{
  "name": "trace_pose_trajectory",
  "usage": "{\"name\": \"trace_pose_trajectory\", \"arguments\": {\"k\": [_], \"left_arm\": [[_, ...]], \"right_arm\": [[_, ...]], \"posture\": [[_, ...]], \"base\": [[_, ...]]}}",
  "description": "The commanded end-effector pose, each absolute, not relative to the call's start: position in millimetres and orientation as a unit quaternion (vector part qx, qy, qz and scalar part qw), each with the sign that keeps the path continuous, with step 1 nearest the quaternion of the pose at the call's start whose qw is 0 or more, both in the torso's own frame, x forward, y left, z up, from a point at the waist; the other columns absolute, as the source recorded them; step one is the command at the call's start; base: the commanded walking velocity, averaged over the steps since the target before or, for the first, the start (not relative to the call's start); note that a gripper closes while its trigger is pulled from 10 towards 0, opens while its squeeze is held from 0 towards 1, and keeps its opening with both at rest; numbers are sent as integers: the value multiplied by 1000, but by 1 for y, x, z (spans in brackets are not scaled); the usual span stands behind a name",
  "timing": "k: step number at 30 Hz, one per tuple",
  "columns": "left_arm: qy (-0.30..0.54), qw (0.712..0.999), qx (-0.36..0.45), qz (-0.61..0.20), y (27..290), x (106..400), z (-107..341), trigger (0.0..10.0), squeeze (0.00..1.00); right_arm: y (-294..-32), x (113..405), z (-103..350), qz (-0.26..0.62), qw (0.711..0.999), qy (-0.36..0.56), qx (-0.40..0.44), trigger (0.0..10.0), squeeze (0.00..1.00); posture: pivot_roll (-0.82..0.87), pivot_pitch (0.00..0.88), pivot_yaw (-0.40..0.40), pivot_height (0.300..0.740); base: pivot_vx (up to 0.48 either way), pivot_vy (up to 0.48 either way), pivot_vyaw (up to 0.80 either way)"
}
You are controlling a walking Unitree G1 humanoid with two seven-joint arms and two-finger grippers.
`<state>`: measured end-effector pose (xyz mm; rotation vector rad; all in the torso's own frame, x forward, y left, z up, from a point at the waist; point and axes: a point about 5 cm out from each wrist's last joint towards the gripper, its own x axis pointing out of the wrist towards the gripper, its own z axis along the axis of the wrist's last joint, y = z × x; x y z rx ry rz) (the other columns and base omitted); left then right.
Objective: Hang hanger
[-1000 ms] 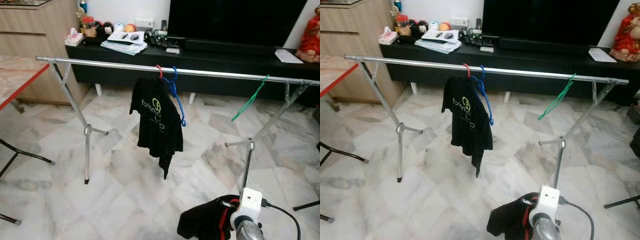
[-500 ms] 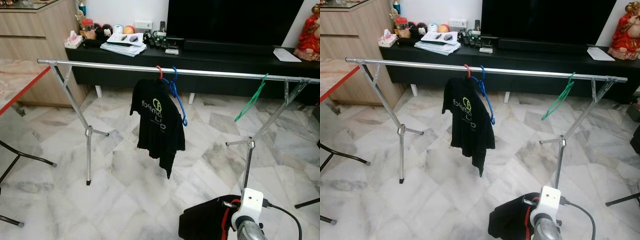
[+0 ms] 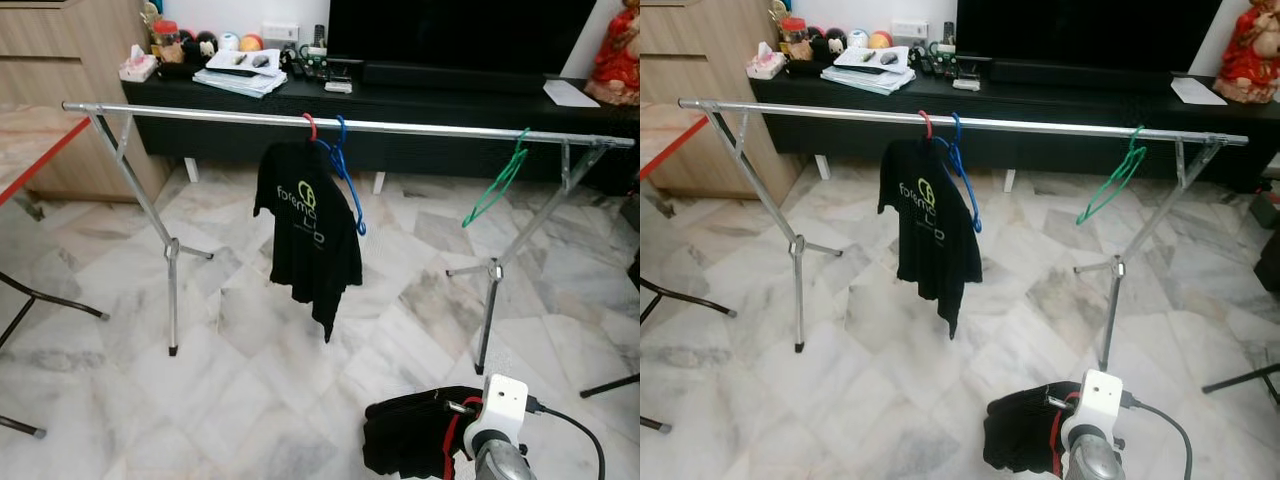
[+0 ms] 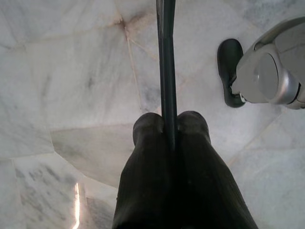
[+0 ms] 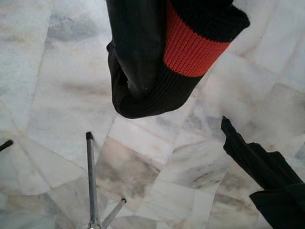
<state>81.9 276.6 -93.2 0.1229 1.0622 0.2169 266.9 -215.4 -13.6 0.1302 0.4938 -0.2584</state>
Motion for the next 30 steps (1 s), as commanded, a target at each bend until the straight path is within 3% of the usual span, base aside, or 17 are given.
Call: {"name": "trace_pose_trajectory", "arguments": {"k": [1,30], "left_arm": [[522,845,60,98,276,72,-96,10000,0],[522,845,60,98,276,71,-96,10000,0]], "right_arm": [[-218,268,-11,-134,961,234,65,10000,0],[-219,267,-11,-134,961,235,64,10000,0]], "posture": [[-57,90,-15,740],[-57,87,-16,740]], "base": [[-296,0,0],[-300,0,0]]}}
